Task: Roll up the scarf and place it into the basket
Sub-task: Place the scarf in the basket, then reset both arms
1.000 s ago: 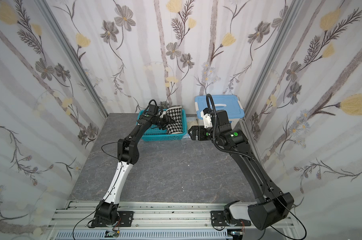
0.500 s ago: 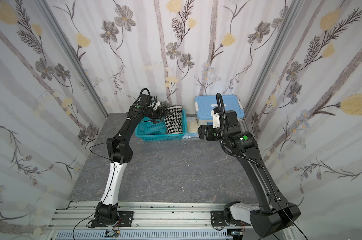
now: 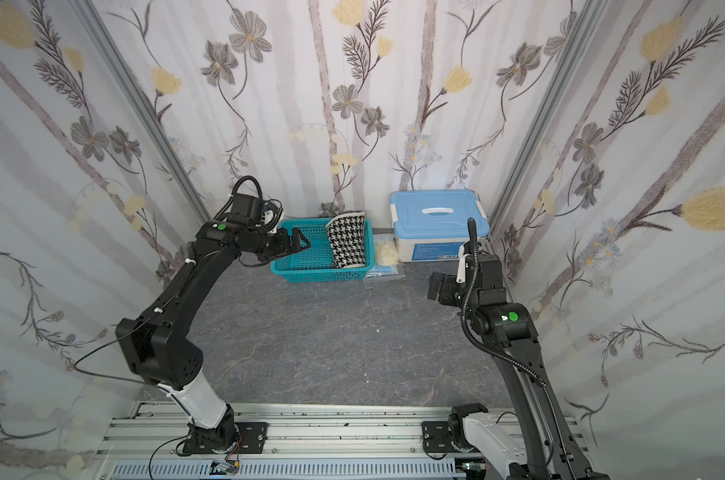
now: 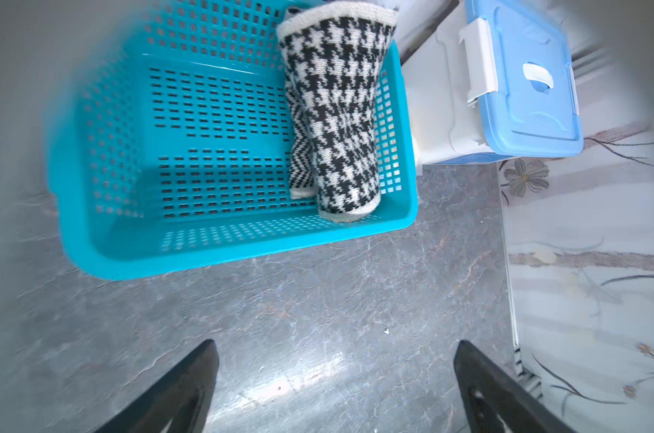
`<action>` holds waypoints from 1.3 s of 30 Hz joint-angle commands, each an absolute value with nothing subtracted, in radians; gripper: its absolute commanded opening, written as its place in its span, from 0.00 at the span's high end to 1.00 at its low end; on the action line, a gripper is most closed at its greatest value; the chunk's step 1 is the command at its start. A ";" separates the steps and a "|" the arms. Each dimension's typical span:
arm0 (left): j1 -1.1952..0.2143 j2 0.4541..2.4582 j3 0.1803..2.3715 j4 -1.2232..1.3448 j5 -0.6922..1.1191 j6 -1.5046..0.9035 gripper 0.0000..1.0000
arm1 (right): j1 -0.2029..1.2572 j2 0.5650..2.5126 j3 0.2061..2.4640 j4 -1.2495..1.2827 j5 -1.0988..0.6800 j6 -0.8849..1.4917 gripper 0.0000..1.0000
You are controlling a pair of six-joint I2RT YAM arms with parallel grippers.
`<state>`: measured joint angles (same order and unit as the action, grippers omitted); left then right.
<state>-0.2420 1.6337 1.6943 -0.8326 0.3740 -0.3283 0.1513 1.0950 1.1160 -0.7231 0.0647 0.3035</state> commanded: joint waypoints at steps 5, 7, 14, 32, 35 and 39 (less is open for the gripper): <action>-0.216 1.268 1.224 -0.502 -0.071 -0.340 0.00 | 0.102 0.933 0.734 -0.241 0.157 0.176 0.00; -0.216 1.161 1.026 -0.304 -0.080 -0.244 0.00 | 0.097 0.907 0.605 -0.060 0.145 0.103 0.00; -0.174 1.169 0.637 0.243 -0.228 -0.102 0.00 | 0.058 1.085 0.443 0.327 0.093 0.032 0.00; -0.126 1.687 0.605 0.866 -0.132 -0.003 0.00 | 0.026 1.491 0.410 0.772 0.042 0.036 0.00; -0.119 1.699 0.629 0.844 -0.079 0.005 0.00 | 0.032 1.488 0.417 0.747 0.053 0.030 0.00; -0.103 1.716 0.688 0.755 -0.007 0.007 0.00 | 0.037 1.486 0.419 0.744 0.061 0.027 0.00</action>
